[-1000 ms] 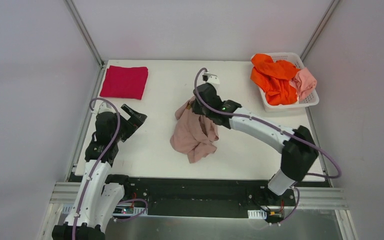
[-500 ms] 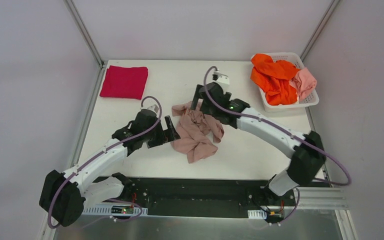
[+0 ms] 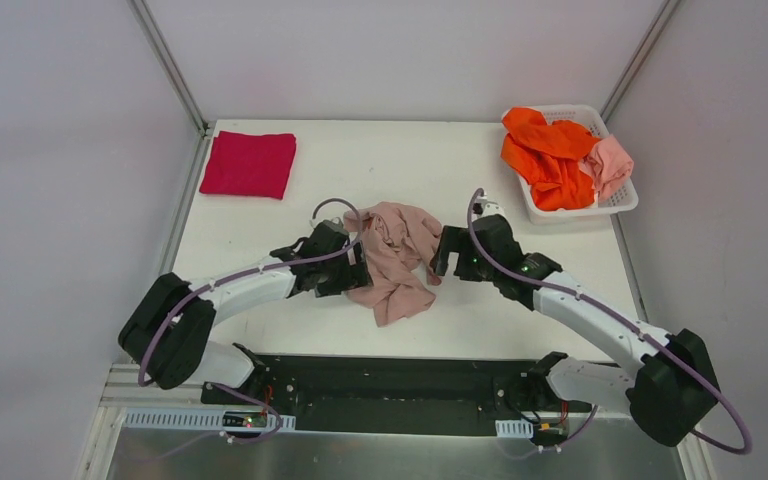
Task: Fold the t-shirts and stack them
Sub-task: Flatten out the tshirt
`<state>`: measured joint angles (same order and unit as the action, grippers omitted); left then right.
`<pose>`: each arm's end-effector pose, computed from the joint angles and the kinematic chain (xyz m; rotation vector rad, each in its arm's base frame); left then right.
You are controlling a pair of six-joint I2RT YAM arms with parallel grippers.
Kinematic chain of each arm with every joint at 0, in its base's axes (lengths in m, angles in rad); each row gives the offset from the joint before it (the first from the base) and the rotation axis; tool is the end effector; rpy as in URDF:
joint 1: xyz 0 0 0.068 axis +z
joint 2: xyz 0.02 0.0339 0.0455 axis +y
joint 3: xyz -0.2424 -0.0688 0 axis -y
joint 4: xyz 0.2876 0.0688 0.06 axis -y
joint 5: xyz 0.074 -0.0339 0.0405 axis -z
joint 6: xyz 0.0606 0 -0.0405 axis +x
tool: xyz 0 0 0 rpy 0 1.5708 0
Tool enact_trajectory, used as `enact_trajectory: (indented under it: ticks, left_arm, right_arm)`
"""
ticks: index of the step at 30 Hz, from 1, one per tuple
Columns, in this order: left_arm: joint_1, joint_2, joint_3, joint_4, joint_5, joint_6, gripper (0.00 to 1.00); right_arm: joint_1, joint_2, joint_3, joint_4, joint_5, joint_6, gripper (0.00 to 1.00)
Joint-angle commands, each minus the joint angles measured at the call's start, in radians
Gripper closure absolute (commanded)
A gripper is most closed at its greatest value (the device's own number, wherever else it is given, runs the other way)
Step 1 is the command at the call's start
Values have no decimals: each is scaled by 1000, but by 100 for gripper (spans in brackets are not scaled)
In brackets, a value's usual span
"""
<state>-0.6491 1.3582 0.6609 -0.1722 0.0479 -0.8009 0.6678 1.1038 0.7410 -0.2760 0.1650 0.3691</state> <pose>0.2489 -0.1925 0.1090 -0.1722 2.5611 -0.6686 0.2483 0.1832 0.2042 -0.2397 2.2151 0.3949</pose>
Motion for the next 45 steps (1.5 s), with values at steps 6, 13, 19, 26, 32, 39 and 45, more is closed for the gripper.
enact_trajectory:
  ticks: [6,13,19,26,32,39,45]
  left_arm:
    - [-7,154,79,163,-19,-2,34]
    - [-6,176,95,155,-40,14,93]
    - [-2,46,109,13,-249,38,100]
    - [11,-255,198,-194,-572,117,100]
    - [12,-473,354,-205,-702,284,100]
    - [11,-608,563,-213,-635,390,100]
    - [11,-630,762,-218,-457,461,100]
  right_arm:
    - [-52,262,36,250,-156,-105,2]
    - [-58,435,112,271,-143,-110,53]
    - [-61,340,123,192,22,-97,100]
    - [-80,113,189,14,308,-138,100]
    - [-86,-78,366,-32,360,-253,100]
    - [-85,-201,633,-119,340,-320,100]
    - [-86,-210,890,-250,150,-317,100]
